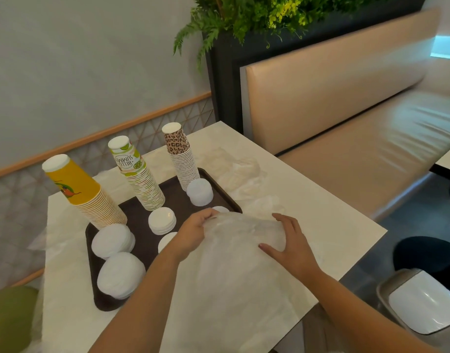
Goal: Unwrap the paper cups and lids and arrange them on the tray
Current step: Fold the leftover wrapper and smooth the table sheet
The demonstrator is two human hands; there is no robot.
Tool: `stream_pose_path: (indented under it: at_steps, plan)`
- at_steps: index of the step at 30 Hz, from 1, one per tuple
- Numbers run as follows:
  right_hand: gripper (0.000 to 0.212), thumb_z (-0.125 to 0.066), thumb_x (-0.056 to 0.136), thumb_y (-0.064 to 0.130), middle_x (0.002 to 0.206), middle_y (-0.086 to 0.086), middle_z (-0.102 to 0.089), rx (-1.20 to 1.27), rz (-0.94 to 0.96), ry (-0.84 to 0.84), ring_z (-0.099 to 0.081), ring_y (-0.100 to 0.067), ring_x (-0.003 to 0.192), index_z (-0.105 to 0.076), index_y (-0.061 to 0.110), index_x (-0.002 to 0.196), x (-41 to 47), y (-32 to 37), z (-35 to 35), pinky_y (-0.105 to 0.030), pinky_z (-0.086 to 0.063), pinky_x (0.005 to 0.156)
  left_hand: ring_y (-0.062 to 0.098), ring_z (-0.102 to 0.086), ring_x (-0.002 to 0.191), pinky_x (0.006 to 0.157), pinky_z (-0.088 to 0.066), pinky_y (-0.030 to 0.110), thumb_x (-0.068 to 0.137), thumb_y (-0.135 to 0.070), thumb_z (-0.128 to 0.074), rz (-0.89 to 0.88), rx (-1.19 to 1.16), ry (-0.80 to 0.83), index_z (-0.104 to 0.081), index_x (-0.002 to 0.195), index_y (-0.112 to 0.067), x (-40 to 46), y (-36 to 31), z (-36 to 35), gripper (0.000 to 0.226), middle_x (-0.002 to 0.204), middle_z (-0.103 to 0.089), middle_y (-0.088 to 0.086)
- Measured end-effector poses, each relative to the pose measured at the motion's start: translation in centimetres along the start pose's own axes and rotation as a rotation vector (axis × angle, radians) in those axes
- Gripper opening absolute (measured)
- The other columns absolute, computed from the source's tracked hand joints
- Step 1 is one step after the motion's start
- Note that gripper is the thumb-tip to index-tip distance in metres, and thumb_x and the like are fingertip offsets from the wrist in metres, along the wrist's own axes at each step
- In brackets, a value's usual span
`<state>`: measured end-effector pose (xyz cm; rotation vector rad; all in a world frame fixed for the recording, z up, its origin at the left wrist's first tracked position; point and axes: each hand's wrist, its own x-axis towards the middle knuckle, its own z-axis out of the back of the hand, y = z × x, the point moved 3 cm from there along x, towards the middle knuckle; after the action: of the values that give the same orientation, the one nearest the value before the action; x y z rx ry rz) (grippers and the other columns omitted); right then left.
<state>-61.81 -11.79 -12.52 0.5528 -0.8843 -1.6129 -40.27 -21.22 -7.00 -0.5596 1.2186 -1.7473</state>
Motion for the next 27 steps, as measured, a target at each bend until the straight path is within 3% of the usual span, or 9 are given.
stream_pose_path:
  at_steps: [3,7,9,12,16,18,21,24,27]
  plan:
    - [0.088,-0.076,0.072,0.043,0.133,0.016,-0.034,0.218,-0.079,-0.033,-0.037,0.000,0.119,-0.027,0.027,0.143,0.1,1.6,0.8,-0.019,-0.034,0.096,0.007,-0.064,0.079,0.067,-0.050,0.017,0.092,0.000,-0.053,0.016,-0.200,-0.003,-0.065,0.093,-0.016,-0.6,-1.6,1.3,0.020,0.080,-0.070,-0.011]
    - [0.103,-0.074,0.063,0.055,0.140,0.013,-0.032,0.518,-0.223,-0.049,-0.041,-0.009,0.125,-0.019,0.032,0.146,0.6,3.3,1.0,-0.028,-0.039,0.098,0.017,-0.063,0.106,0.088,-0.051,0.028,0.094,-0.008,-0.052,-0.042,-0.352,-0.097,-0.062,0.119,-0.015,-0.8,-3.2,3.2,0.027,0.113,-0.068,0.001]
    - [0.108,-0.077,0.060,0.063,0.143,0.013,-0.037,0.680,-0.279,0.034,-0.049,-0.010,0.122,-0.018,0.035,0.146,0.7,4.3,1.1,-0.029,-0.043,0.095,0.020,-0.064,0.106,0.086,-0.053,0.030,0.093,-0.003,-0.051,-0.065,-0.467,-0.168,-0.061,0.120,-0.014,-0.8,-4.2,3.9,0.031,0.113,-0.068,0.004]
    - [0.110,-0.078,0.045,0.071,0.130,0.023,-0.048,0.886,-0.233,0.258,-0.051,0.009,0.113,-0.028,0.039,0.137,0.7,6.8,1.1,-0.024,-0.048,0.090,0.017,-0.067,0.098,0.077,-0.055,0.028,0.083,-0.006,-0.060,-0.130,-0.566,-0.233,-0.064,0.111,-0.016,-0.7,-6.1,4.5,0.030,0.102,-0.072,0.000]
    - [0.080,-0.080,0.068,0.046,0.128,0.004,-0.061,0.924,-0.116,0.307,-0.057,-0.014,0.119,-0.045,0.022,0.136,1.6,9.9,1.5,-0.042,-0.045,0.103,0.012,-0.065,0.103,0.088,-0.051,0.035,0.090,-0.018,-0.059,-0.170,-0.485,-0.308,-0.062,0.113,-0.025,-0.5,-8.1,5.0,0.025,0.109,-0.069,-0.006]
    - [0.058,-0.077,0.076,0.025,0.120,-0.005,-0.066,0.974,-0.112,0.225,-0.063,-0.022,0.111,-0.055,0.013,0.128,2.7,11.0,2.4,-0.047,-0.046,0.100,0.015,-0.059,0.114,0.098,-0.046,0.041,0.087,-0.030,-0.064,-0.195,-0.395,-0.302,-0.056,0.126,-0.026,-0.3,-8.5,5.4,0.040,0.123,-0.063,-0.004]
    - [0.040,-0.072,0.082,0.013,0.113,-0.010,-0.069,0.893,-0.059,0.133,-0.065,-0.026,0.106,-0.060,0.007,0.120,4.2,12.0,4.1,-0.051,-0.047,0.098,0.016,-0.057,0.117,0.097,-0.046,0.036,0.069,-0.043,-0.074,-0.224,-0.417,-0.315,-0.055,0.127,-0.024,-0.5,-9.3,6.1,0.064,0.124,-0.062,-0.002]
    - [0.036,-0.070,0.083,0.010,0.112,-0.010,-0.069,0.791,-0.016,0.157,-0.065,-0.024,0.104,-0.061,0.008,0.118,5.2,12.6,5.4,-0.047,-0.048,0.098,0.010,-0.062,0.107,0.088,-0.049,0.024,0.067,-0.037,-0.079,-0.220,-0.484,-0.371,-0.059,0.115,-0.027,-0.4,-10.3,6.8,0.053,0.111,-0.067,-0.008]
    - [0.034,-0.071,0.083,0.015,0.108,-0.004,-0.071,0.804,0.063,0.219,-0.067,-0.017,0.101,-0.063,0.009,0.115,5.6,13.8,6.3,-0.030,-0.053,0.087,0.019,-0.063,0.108,0.098,-0.048,0.040,0.070,-0.033,-0.071,-0.205,-0.563,-0.423,-0.062,0.118,-0.015,-0.2,-10.8,7.4,0.052,0.112,-0.068,-0.001]
